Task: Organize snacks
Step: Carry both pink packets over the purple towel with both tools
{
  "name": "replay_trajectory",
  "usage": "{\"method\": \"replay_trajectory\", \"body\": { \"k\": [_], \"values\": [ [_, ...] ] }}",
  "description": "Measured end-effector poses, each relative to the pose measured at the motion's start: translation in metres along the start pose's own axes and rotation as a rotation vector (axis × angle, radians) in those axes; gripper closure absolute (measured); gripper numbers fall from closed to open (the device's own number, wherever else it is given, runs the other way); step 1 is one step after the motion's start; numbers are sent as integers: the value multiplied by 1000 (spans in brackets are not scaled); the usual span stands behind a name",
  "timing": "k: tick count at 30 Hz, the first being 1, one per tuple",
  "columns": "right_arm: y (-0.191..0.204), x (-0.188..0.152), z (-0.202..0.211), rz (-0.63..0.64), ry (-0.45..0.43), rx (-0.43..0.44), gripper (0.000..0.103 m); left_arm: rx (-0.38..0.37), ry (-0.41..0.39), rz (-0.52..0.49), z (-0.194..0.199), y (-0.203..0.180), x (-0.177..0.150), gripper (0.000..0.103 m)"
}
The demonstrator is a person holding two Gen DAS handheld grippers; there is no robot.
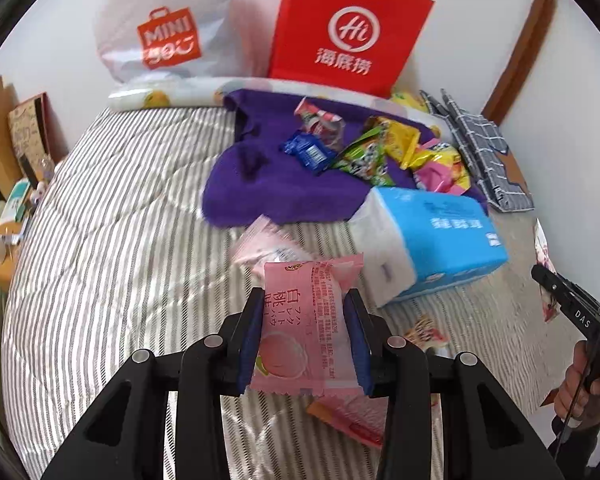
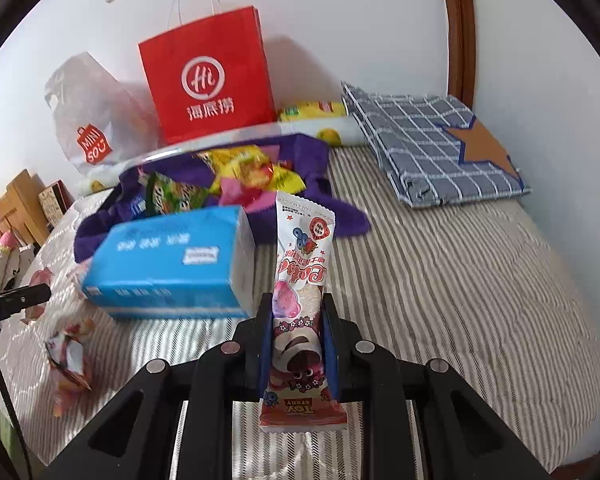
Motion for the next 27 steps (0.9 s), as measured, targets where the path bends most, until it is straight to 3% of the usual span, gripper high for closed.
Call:
{"method": "replay_trajectory", "body": {
  "k": [27],
  "values": [
    [12, 73, 1, -22, -97, 27, 82, -75, -47, -73, 4, -45, 61, 63]
  ]
}}
Point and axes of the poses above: each gripper's, at about its wrist camera, not at the fingertips, and z roughly against the way its jaws point, y to its left, x to its top, the point moved 2 cm from there along -z, roughly the way its jaws point, and after that the axes turned 9 degrees about z, right-handed, at the moved point
